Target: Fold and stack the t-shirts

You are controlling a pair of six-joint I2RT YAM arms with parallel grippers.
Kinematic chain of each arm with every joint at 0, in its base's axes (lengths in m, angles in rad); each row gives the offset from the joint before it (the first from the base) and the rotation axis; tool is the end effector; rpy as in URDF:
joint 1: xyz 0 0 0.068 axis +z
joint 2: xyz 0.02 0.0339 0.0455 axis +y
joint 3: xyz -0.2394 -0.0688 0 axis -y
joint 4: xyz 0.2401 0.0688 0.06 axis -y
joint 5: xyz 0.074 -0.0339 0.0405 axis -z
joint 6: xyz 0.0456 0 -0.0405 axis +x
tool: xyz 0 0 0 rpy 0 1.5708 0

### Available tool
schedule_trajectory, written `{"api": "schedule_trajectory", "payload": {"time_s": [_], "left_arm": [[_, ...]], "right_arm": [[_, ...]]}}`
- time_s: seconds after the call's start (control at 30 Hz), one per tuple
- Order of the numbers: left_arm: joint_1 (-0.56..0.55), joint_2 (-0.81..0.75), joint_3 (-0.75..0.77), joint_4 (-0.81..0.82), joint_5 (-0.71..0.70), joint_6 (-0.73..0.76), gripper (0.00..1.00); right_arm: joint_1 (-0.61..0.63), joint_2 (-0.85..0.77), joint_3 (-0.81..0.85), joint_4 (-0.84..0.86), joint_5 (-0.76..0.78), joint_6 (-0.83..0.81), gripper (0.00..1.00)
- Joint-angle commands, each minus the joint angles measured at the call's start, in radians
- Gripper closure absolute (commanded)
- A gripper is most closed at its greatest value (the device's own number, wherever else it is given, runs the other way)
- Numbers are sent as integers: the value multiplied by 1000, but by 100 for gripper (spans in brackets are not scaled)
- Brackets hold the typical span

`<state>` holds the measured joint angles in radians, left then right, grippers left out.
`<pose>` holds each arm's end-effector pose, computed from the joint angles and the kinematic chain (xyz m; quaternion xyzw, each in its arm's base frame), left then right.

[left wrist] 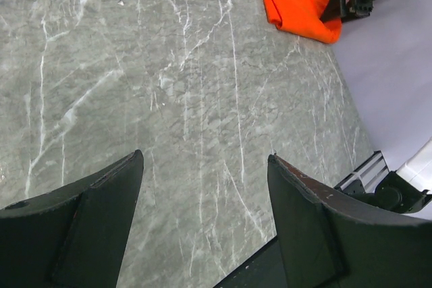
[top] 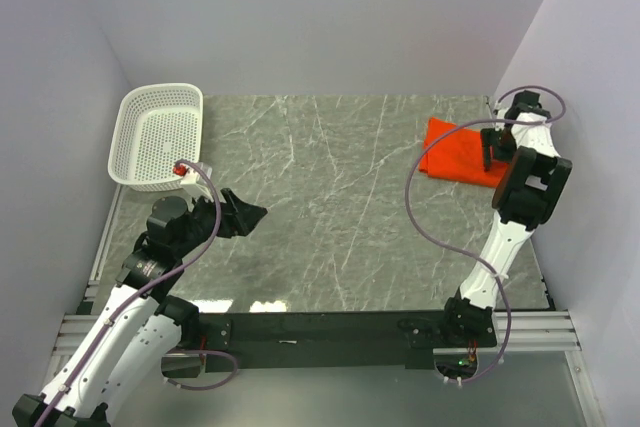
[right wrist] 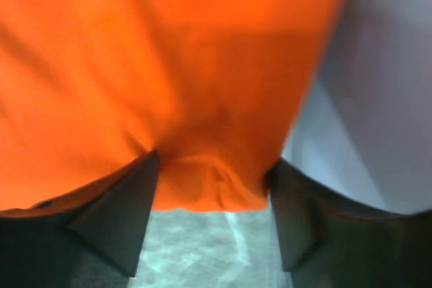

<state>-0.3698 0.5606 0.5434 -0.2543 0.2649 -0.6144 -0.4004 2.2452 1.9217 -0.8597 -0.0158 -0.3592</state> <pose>0.1561 -0.0733 0.2650 -0.0170 0.7932 -0.3760 0.4788 0.4252 -0.1792 0.1703 0.0187 0.9811 -0.0642 0.1817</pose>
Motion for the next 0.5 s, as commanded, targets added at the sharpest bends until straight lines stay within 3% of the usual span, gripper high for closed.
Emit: {"api": "schedule_trajectory", "payload": {"time_s": [0.0,0.23,0.4,0.47], "left_arm": [[0,-4,4,26,19,-7,21],[0,-4,24,7,14,4,21],[0,-10,56,-28,-9,25,21],[0,-18,62,-33,-10,30,20]], "right_arm": [[69,-149,-119,141,246,-136,22],[152,-390,-361,260,319,-184,20],[153,-499,-418,291,330,-181,17],[140,-545,-424,266,254,-179,17]]}}
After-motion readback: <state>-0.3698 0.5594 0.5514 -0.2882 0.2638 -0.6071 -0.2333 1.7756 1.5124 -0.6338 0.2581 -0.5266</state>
